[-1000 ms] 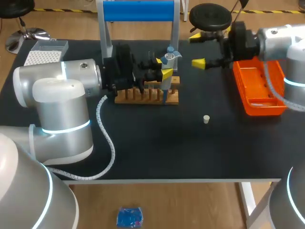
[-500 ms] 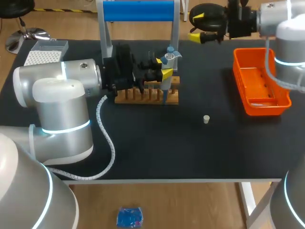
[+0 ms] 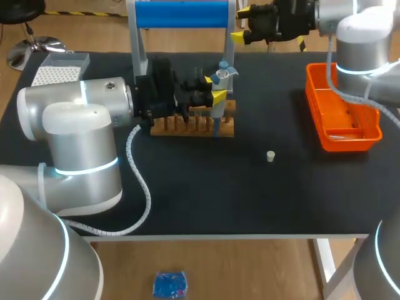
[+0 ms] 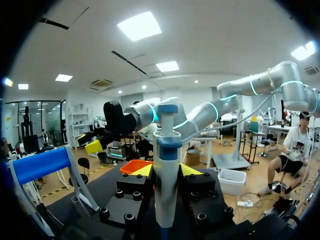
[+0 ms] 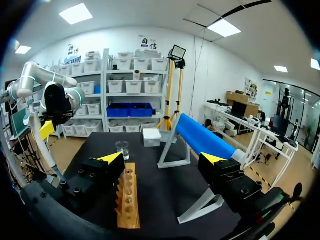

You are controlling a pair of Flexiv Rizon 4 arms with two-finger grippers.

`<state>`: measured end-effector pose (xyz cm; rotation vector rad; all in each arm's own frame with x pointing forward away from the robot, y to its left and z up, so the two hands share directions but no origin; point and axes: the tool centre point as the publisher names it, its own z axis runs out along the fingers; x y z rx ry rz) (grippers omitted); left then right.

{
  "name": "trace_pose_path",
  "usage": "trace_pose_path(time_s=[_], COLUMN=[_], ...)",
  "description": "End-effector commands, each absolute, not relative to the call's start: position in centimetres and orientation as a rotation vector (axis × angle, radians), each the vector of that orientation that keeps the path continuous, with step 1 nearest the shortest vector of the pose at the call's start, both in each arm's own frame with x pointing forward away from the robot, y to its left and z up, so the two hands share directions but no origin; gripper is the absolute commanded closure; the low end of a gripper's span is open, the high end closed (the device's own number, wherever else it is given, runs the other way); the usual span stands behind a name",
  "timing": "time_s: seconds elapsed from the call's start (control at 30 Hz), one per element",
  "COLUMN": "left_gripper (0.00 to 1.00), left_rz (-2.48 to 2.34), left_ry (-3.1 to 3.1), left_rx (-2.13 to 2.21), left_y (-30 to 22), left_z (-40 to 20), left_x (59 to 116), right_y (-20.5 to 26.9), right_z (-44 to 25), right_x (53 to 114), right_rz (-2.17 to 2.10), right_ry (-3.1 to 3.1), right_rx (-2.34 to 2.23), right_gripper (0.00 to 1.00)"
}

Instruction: Invert the test tube, pick up the pipette, mount the tip to pipette, aspirate from beaker and dispense into the tube, eject the tip, return the pipette, and cap with the stopper.

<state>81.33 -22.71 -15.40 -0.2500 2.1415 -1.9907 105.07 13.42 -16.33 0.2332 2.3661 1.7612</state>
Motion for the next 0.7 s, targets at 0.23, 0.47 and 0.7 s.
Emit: trace_pose_path(time_s=[0.23,0.47,0.7], left_gripper=[1.00,1.00,1.00], left_rz=[-1.990,-1.990,-1.990], left_ry=[2.140,2.140,2.140], left_rx=[-0.251,-0.251,-0.251], left_y=[-22.72,-22.72,-22.72], left_z=[-15.39,-15.39,-15.39], left_x=[81.28,81.28,81.28], right_y=[12.96,12.96,12.96], right_z=[-16.15,-16.15,-16.15], right_x=[104.80,104.80,104.80], right_rz=[1.743,1.743,1.743], right_ry=[2.355,2.355,2.355], right_rx=[0.236,0.236,0.236], right_gripper=[0.00,0.00,0.00])
